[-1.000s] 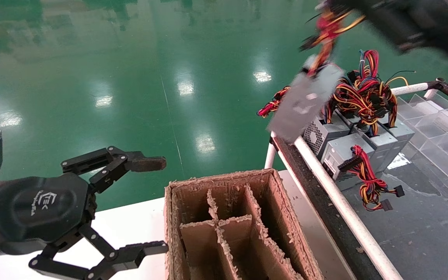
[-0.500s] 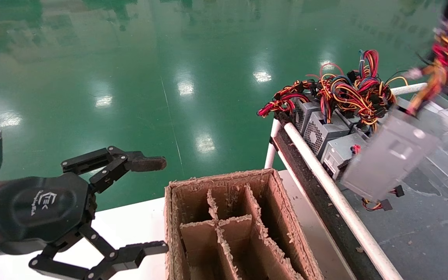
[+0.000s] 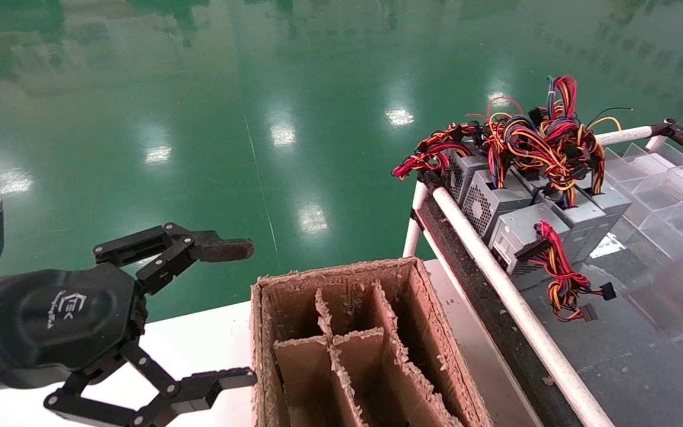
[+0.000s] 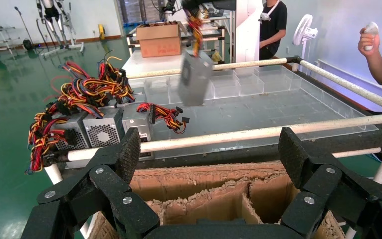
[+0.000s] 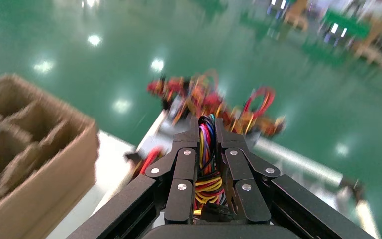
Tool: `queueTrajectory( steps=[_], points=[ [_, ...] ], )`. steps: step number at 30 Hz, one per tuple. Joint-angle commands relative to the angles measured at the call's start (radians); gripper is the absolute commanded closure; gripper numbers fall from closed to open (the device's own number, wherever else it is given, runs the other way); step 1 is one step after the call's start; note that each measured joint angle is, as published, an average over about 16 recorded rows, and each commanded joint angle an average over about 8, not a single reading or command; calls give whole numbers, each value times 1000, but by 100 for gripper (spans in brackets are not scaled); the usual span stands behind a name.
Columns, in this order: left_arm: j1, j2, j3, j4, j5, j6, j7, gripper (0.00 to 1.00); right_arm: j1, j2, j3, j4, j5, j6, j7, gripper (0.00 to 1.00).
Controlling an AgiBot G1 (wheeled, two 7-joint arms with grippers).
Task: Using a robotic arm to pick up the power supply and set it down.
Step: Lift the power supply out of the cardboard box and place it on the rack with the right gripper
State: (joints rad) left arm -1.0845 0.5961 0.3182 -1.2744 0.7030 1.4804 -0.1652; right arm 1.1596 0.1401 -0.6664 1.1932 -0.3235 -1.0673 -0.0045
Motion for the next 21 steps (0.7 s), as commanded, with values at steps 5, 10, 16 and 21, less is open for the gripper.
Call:
queueTrajectory(
  steps=[5, 10, 16, 21],
  points=[
    [0, 0, 0, 0, 0, 0, 0, 0, -4, 100, -185, 76, 106, 47, -17, 100],
    [0, 0, 0, 0, 0, 0, 0, 0, 23, 99, -327, 145, 205, 116, -78, 100],
    [0, 0, 1, 0, 0, 0, 0, 0, 58, 15, -400, 155, 305, 174, -196, 100],
    [0, 0, 1, 0, 0, 0, 0, 0, 83, -70, -407, 152, 368, 279, -302, 100]
  ],
)
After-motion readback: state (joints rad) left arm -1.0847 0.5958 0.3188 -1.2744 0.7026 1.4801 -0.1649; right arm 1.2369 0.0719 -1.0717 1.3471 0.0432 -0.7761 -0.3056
